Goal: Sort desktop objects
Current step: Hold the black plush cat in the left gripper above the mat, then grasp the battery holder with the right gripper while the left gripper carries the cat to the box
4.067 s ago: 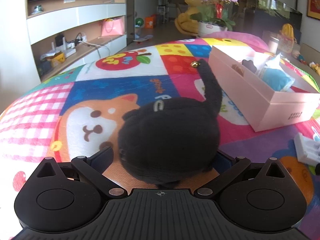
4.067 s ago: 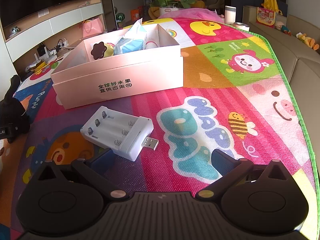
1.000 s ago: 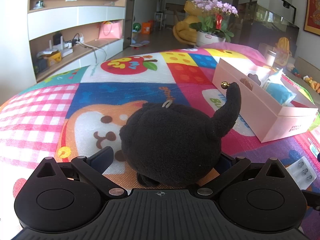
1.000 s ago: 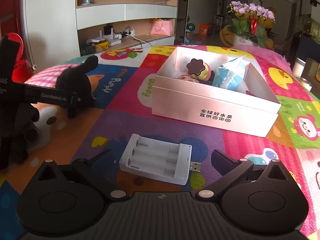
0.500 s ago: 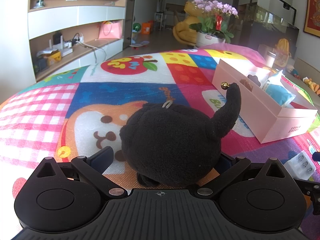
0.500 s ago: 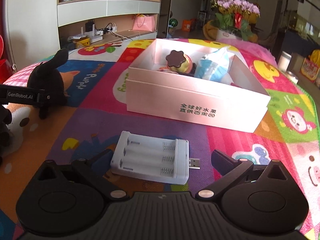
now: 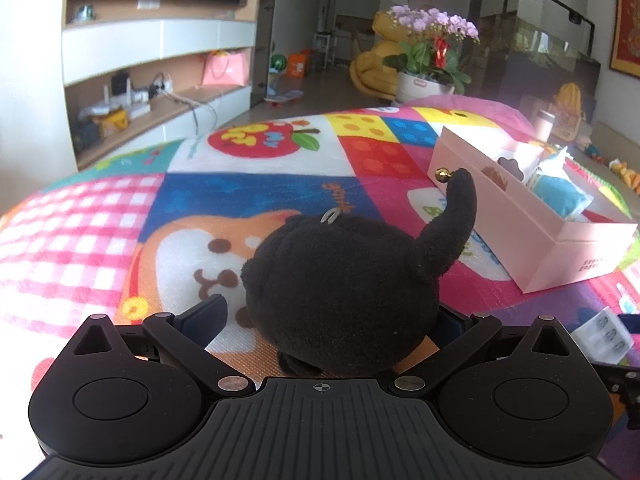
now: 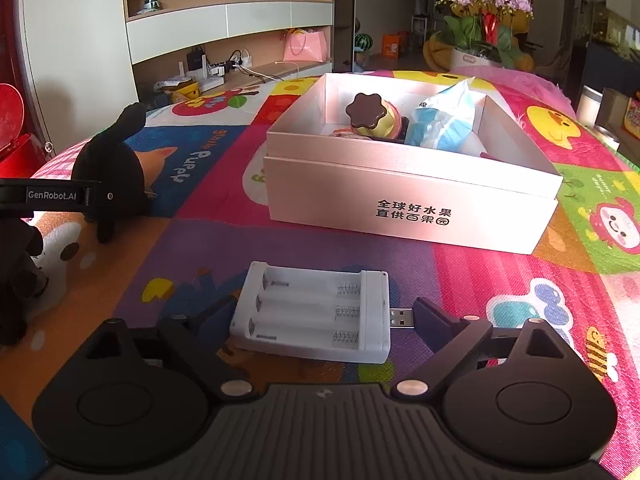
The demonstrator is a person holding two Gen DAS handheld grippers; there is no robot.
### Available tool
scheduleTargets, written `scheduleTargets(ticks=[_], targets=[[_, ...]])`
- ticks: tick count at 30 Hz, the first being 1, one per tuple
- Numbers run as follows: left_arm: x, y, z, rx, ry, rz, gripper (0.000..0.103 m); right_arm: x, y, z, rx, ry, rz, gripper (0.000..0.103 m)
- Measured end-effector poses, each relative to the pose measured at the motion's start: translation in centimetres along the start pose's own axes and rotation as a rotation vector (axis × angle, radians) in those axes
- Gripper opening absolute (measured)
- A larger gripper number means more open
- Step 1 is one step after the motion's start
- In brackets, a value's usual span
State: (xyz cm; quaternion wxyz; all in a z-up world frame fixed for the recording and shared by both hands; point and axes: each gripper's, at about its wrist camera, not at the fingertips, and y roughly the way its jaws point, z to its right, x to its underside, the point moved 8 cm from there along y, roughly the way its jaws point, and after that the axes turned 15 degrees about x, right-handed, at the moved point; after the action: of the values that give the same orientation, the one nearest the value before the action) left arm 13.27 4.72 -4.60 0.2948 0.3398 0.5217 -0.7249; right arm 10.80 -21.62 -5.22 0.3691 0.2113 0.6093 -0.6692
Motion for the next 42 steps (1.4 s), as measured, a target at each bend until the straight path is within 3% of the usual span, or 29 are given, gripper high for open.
scheduleTargets(ticks=[2, 4, 7, 12, 14, 17, 22, 25, 28, 31, 35, 39, 42], targets=[[-0.2, -0.1, 0.5, -0.022, 0.043, 0.010, 0.101, 0.0, -0.1, 0.0, 0.000, 0.002, 0.001, 0.093], [-0.4, -0.3, 1.0, -0.030, 0.081, 0.024, 0.089, 0.0, -0.1, 0.0, 0.000, 0.002, 0.001, 0.093], [-0.4, -0.2, 1.5, -0.048, 0.110, 0.014, 0.088, 0.0, -0.2, 0.0, 0.005, 0.001, 0.004, 0.093], [-0.3, -0.8, 3.0, -0.012, 0.136, -0.010, 0.087, 0.2, -0.8, 0.6, 0.010, 0.018, 0.000, 0.092], [-0.7, -1.5, 4.5, 0.035, 0.155, -0.009, 0.087, 0.4, -1.7, 1.2, 0.001, 0.031, 0.005, 0.092], [-2.6, -2.3, 7.8, 0.162, 0.171, 0.014, 0.087, -0.1, -4.5, 3.0, 0.018, 0.041, 0.070, 0.092], [-9.2, -1.2, 14.1, 0.319, 0.222, 0.091, 0.087, -3.1, -9.4, 7.4, 0.100, 0.079, 0.226, 0.092], [-13.2, 1.2, 17.2, 0.356, 0.260, 0.129, 0.089, -4.9, -10.8, 9.4, 0.136, 0.120, 0.276, 0.092], [-14.6, 4.8, 18.8, 0.393, 0.266, 0.044, 0.097, -6.0, -10.9, 10.4, 0.164, 0.134, 0.289, 0.092], [-13.6, 4.8, 17.9, 0.377, 0.255, 0.039, 0.099, -6.4, -10.6, 11.0, 0.202, 0.129, 0.289, 0.092], [-9.5, 3.0, 14.3, 0.312, 0.200, 0.051, 0.102, -6.4, -10.2, 12.4, 0.216, 0.145, 0.273, 0.093], [-4.1, 1.9, 11.6, 0.282, 0.126, -0.006, 0.102, -7.7, -8.4, 12.4, 0.168, 0.186, 0.232, 0.093], [-1.8, 1.6, 10.7, 0.276, 0.094, -0.025, 0.102, -10.1, -6.8, 11.4, 0.114, 0.187, 0.228, 0.092]])
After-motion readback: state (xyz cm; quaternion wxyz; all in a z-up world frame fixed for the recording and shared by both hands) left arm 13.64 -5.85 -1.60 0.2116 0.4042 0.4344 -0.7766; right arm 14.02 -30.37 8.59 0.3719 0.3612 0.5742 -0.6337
